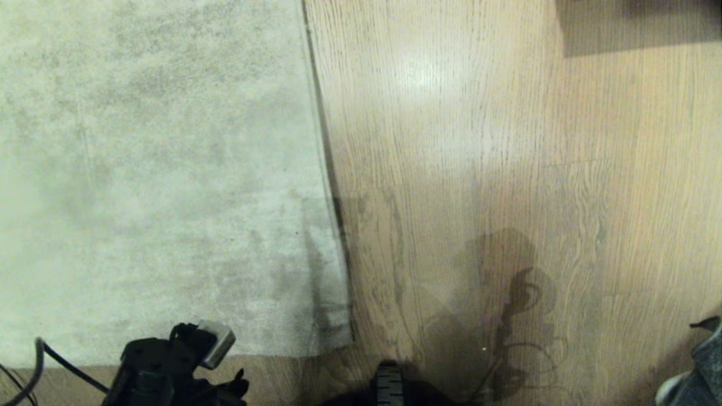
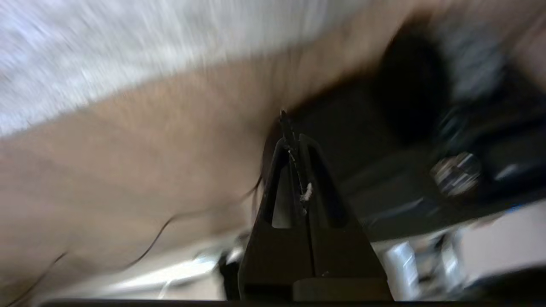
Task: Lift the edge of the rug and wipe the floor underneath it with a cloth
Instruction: Lay down the carpet
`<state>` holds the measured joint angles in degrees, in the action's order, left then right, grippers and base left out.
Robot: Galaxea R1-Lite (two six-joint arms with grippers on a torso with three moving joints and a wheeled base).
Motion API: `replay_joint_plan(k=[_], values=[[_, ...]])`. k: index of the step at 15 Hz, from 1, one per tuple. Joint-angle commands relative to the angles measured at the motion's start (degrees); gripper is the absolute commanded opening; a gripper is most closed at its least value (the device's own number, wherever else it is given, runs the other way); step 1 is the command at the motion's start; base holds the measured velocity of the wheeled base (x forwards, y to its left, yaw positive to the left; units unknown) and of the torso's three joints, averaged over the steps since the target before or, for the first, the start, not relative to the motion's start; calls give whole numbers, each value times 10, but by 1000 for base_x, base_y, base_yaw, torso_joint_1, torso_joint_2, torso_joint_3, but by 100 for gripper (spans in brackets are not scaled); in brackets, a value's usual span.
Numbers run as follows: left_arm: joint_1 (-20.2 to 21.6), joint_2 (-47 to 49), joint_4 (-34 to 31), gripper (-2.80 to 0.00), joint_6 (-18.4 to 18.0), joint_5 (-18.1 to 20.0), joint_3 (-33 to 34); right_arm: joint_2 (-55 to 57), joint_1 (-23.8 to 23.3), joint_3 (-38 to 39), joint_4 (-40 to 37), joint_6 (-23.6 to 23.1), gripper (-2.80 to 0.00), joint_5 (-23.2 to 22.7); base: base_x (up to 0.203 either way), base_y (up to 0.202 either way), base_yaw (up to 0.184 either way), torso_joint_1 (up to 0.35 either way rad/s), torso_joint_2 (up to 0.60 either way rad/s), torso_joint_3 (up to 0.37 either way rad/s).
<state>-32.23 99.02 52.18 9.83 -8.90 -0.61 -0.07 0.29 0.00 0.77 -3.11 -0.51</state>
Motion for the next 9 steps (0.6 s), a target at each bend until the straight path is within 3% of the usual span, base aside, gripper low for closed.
replay_joint_plan(k=[1,5,9], values=[[-6,84,0,-280,-13,-1,-12,1,0,0,0,-1,-280,0,0,0,0,0,0,0],[-9,133,-30,-280,-33,-12,-56,1,0,0,0,-1,-280,0,0,0,0,0,0,0],[-9,147,-149,-280,-75,-53,-153,1,1,0,0,-1,-280,0,0,0,0,0,0,0]])
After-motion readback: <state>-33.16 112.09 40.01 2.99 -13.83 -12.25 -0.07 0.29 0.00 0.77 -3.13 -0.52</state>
